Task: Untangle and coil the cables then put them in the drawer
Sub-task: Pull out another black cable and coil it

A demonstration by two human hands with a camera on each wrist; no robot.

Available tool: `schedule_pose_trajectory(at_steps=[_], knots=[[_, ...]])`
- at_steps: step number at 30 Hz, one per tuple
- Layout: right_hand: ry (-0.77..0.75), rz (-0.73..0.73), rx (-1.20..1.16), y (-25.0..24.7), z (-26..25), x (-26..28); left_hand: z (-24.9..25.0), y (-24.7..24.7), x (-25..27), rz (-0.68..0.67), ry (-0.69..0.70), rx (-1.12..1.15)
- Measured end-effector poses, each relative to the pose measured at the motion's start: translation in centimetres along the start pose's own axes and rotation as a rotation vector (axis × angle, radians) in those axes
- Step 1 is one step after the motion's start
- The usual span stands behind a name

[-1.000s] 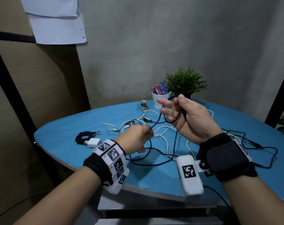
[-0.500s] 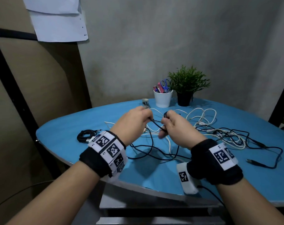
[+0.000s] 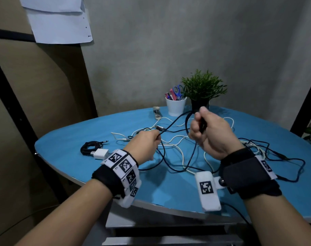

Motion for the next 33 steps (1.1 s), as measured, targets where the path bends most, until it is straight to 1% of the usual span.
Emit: schedule_pose_trajectory(at_steps=[1,3,5,7,8,9,11,12,13,14,15,17,19,21,23,25,27,28,30,33], knots=[[-0.012,0.029,-0.076,-0.1,-0.4,-0.1,0.0,0.3,0.2,-0.026,0.000,0.015],[-0.045,0.034,-0.225,-0.2,-0.6,-0.4,0.1,1.0,0.7,-0.079,0.024,0.040],[-0.094,0.058,-0.356,0.0,-0.8,-0.8,0.7,1.6,1.2,-0.137,0.098,0.038],[-0.155,0.116,-0.345,0.0,-0.6,-1.0,1.6,1.9,1.7,-0.187,0.184,0.048],[-0.186,0.141,-0.259,0.0,-0.4,-1.1,1.8,2.0,2.0,-0.199,0.217,0.060],[-0.215,0.164,-0.095,0.0,-0.2,-1.1,2.0,1.9,2.1,-0.204,0.229,0.075],[-0.301,0.191,0.457,-0.1,0.3,-0.8,2.2,1.3,2.2,-0.181,0.222,0.115],[-0.340,0.173,0.711,-0.1,0.5,-0.6,2.3,0.8,2.1,-0.145,0.225,0.128],[-0.348,0.133,0.902,-0.1,0.7,-0.6,2.4,0.2,1.9,-0.095,0.238,0.123],[-0.323,0.087,1.018,-0.2,1.0,-0.6,2.5,-0.4,1.6,-0.037,0.260,0.102],[-0.283,0.043,1.068,-0.2,1.1,-0.5,2.5,-1.1,1.4,0.026,0.284,0.075],[-0.207,-0.018,1.107,0.0,1.3,-0.3,2.6,-2.6,0.8,0.168,0.316,0.036],[-0.184,-0.082,1.129,0.4,1.5,-0.1,2.5,-4.1,0.2,0.285,0.342,0.026],[-0.168,-0.177,1.108,0.9,1.8,0.3,2.4,-5.0,-0.4,0.343,0.355,0.009],[-0.135,-0.238,1.058,1.3,2.0,0.6,2.1,-5.2,-0.9,0.354,0.328,-0.015],[-0.078,-0.233,0.844,1.4,2.1,0.7,1.6,-4.8,-1.4,0.326,0.272,-0.004],[-0.039,-0.215,0.574,1.4,1.8,0.8,1.3,-4.0,-1.5,0.264,0.217,0.024],[-0.032,-0.198,0.486,1.3,1.7,0.7,1.2,-3.6,-1.5,0.224,0.192,0.037],[-0.038,-0.160,0.356,1.2,1.3,0.5,1.2,-2.5,-1.4,0.122,0.148,0.093],[-0.060,-0.078,0.148,1.0,0.3,0.2,1.7,-0.8,-1.1,-0.034,0.127,0.171]])
Point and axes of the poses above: each hand's wrist, its own x-axis away from the middle knuckle, its own y-axis out of the palm, z = x × y, the point moved 2 cm from there along -x, towards the middle knuckle
